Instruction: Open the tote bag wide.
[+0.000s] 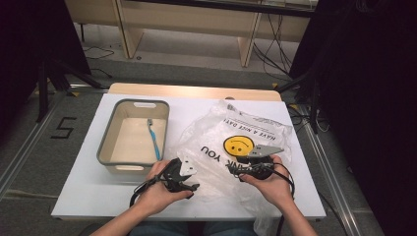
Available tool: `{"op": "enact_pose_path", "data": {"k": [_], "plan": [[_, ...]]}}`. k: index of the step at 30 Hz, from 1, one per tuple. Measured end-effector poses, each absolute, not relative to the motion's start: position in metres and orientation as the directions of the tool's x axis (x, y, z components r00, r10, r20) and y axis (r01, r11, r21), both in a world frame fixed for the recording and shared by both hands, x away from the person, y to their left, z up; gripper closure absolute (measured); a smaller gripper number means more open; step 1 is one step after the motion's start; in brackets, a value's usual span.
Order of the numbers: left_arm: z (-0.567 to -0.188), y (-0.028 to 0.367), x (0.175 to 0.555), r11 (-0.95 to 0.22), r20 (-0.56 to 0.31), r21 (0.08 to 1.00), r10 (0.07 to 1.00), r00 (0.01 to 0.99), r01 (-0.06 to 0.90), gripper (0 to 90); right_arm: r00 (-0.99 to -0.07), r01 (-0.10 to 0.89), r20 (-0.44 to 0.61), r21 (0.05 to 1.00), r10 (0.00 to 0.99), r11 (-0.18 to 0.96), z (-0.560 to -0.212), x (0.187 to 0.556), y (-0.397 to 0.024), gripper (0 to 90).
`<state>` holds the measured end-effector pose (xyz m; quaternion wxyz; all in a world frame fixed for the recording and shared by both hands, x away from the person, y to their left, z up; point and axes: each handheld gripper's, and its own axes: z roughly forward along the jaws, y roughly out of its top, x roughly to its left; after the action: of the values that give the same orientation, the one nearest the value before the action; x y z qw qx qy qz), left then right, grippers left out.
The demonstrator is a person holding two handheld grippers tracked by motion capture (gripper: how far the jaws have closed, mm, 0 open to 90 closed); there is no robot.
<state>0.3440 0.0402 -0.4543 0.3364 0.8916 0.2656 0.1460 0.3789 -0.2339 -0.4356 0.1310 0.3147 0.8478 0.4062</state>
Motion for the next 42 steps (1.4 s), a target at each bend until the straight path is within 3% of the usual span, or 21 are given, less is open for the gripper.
{"op": "enact_pose_path", "data": {"k": [17,27,36,42], "plan": [[-0.473,0.018,0.346,-0.646,0.054,0.664,0.544,0.837,0.377,43.2,-0.837,0.412,0.031,0.693,0.546,0.592,-0.452,0.379,-0.203,39.6],[-0.479,0.008,0.35,-0.633,0.03,0.672,0.543,0.839,0.386,57.3,-0.83,0.467,0.05,0.608,0.556,0.642,-0.465,0.379,-0.2,56.4],[-0.484,0.0,0.353,-0.636,0.027,0.665,0.544,0.838,0.391,73.3,-0.793,0.508,0.048,0.602,0.608,0.616,-0.463,0.38,-0.205,85.3],[-0.484,-0.001,0.352,-0.631,0.024,0.663,0.556,0.831,0.403,76.8,-0.764,0.493,-0.003,0.643,0.646,0.586,-0.451,0.378,-0.209,90.0]]}}
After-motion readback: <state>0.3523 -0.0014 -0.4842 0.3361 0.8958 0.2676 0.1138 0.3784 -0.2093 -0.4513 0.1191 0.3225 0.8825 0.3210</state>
